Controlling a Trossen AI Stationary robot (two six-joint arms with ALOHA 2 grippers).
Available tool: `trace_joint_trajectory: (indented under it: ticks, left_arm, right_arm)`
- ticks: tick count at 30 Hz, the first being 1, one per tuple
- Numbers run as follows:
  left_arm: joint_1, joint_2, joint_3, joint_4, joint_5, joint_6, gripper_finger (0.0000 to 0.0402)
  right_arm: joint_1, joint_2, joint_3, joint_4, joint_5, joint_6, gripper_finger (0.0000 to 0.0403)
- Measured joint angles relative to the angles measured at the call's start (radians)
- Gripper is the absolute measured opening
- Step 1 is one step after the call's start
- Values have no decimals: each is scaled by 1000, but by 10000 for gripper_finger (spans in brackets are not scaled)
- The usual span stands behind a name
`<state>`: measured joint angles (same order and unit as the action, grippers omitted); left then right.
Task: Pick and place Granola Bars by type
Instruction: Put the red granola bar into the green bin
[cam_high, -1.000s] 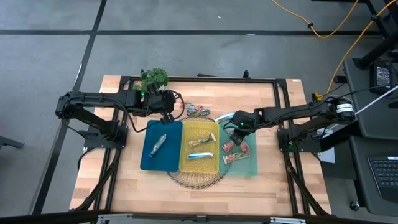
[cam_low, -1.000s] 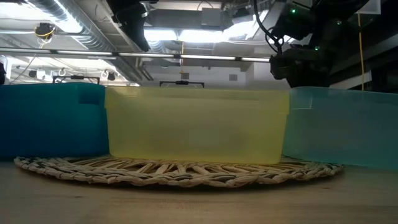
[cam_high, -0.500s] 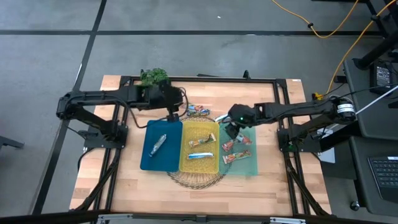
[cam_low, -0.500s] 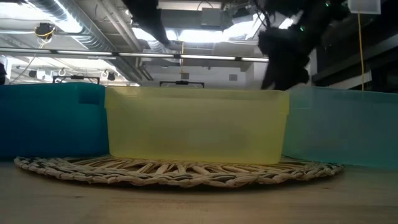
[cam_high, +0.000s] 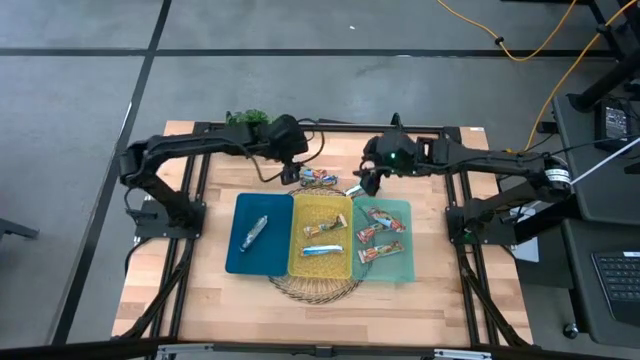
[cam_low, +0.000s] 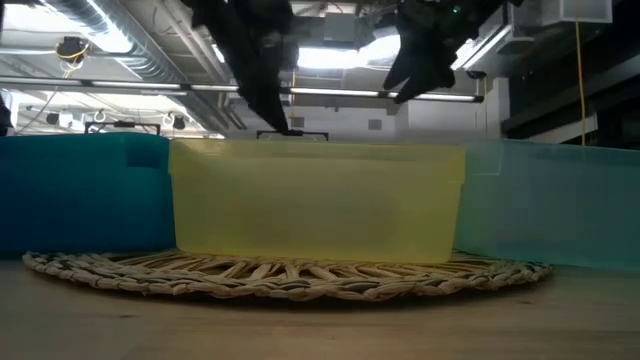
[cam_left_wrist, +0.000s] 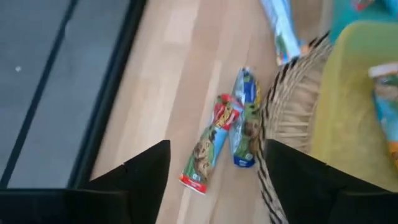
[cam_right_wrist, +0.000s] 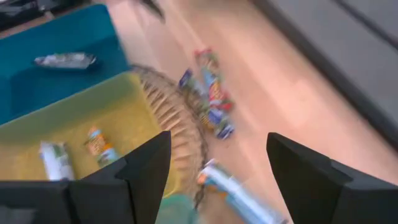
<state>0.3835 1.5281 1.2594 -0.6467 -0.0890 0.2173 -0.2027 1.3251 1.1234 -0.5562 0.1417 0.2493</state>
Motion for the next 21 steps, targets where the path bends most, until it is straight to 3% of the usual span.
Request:
trace_joint_trajectory:
  ticks: [10,21]
  left_arm:
    - [67,204,0,24,45,121,298]
    - [97,332,0,53,65,133,301]
  right_arm:
    - [-80,0,35,-27,-5,-115,266]
    - [-102,0,35,-69,-11,-155,266]
